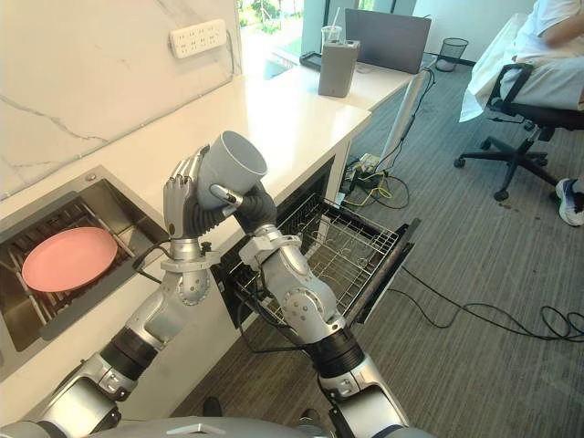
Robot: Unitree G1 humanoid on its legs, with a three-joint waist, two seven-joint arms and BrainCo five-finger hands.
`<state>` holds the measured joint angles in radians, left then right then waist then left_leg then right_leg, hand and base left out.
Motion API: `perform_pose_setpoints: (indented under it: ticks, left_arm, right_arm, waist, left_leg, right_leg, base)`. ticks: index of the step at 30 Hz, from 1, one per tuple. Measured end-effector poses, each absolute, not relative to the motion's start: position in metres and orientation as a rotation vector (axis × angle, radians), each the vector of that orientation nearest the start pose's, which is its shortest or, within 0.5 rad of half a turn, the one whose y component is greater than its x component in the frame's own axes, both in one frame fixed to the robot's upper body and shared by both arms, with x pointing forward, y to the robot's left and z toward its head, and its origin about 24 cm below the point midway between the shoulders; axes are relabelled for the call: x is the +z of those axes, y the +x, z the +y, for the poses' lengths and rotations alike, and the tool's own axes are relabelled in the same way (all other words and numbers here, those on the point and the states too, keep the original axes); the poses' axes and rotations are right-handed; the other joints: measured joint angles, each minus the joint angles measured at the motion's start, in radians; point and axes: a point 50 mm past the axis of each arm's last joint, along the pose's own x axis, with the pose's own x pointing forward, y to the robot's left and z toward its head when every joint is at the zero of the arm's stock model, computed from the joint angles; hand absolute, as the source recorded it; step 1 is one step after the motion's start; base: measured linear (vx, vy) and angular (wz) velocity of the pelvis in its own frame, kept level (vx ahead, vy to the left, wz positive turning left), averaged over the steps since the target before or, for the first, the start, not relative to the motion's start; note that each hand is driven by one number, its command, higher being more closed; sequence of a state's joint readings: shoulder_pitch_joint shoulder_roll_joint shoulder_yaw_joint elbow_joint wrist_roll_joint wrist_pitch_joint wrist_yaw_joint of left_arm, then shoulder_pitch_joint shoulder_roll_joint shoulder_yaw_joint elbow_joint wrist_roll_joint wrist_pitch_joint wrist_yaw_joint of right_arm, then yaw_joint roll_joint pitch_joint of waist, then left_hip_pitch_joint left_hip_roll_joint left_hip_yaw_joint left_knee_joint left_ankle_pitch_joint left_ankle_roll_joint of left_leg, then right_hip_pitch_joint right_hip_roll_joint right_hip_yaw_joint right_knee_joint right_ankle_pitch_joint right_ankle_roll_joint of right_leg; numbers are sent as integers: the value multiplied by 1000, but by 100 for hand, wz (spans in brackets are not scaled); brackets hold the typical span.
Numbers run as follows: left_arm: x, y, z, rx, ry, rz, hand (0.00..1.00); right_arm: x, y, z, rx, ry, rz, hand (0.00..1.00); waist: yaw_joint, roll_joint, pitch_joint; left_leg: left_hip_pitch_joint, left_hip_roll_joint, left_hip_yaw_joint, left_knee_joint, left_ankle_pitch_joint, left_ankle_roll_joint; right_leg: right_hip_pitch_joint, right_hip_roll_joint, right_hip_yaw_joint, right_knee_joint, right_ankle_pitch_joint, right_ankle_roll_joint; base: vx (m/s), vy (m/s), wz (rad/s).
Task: Walk over to the sink, pick up the cup, carry it to the dishwasher, place the cup inside the dishwasher, then close the dishwasher door
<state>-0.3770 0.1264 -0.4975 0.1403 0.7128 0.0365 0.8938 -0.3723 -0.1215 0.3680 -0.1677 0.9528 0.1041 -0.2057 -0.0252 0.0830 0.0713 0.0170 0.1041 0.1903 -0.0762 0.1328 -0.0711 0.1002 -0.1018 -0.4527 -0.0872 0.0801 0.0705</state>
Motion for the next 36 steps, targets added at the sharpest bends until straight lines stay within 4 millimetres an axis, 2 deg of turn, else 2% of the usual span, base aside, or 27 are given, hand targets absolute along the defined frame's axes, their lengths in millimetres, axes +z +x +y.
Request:
perform_pose_setpoints:
  ticks: [6, 16, 17, 21, 27, 33, 36]
  left_arm:
    - [123, 287, 61, 378, 717, -751, 100]
    - [128, 287, 58, 398, 706, -787, 100]
    - [127, 287, 59, 412, 710, -791, 0]
    - [125, 284, 57, 403, 710, -818, 0]
    - [124, 284, 60, 400, 670, -795, 0]
    - [114, 282, 63, 399, 679, -757, 0]
    - [114, 284, 70, 434, 655, -721, 0]
  right_arm:
    - [154, 286, -50, 449, 737, -102, 100]
    - [159, 283, -42, 371, 816, -193, 100]
    - [159, 284, -40, 370, 829, -198, 100]
    - [168, 290, -38, 376, 880, -228, 100]
    - [176, 289, -37, 343, 997, -287, 100]
    - [178, 289, -40, 257, 1000, -310, 100]
    - [187, 290, -41, 216, 1031, -353, 100]
  waist:
    - [10, 0, 0]
    - [20, 0, -23]
    - [21, 0, -23]
    - [30, 0, -23]
    - [51, 0, -23]
    - [55, 0, -23]
    - [55, 0, -23]
  left_leg:
    - [0, 0, -3, 0, 6, 0]
    - [-2, -5, -11, -1, 8, 1]
    - [-4, -6, -19, -1, 10, 1]
    - [-17, -6, -34, -1, 19, 0]
    - [-18, -7, -42, -1, 17, -5]
    - [-19, -8, -45, -1, 19, -3]
    - [-19, -8, -44, -1, 24, 1]
  right_leg:
    - [0, 0, -2, 0, 1, -1]
    - [1, -1, -7, 0, 4, 1]
    - [2, -1, -13, 0, 2, 3]
    - [-2, -2, -28, -1, -1, 7]
    - [0, -3, -33, -1, 0, 8]
    - [0, -3, -35, -1, 0, 8]
    - [0, -3, -34, -1, 1, 7]
  base:
    - [0, 0, 0]
    - [-2, 2, 1]
    - [-14, 8, 10]
    - [-23, 6, 14]
    - [-7, 3, 2]
    - [0, 0, 0]
    - [0, 0, 0]
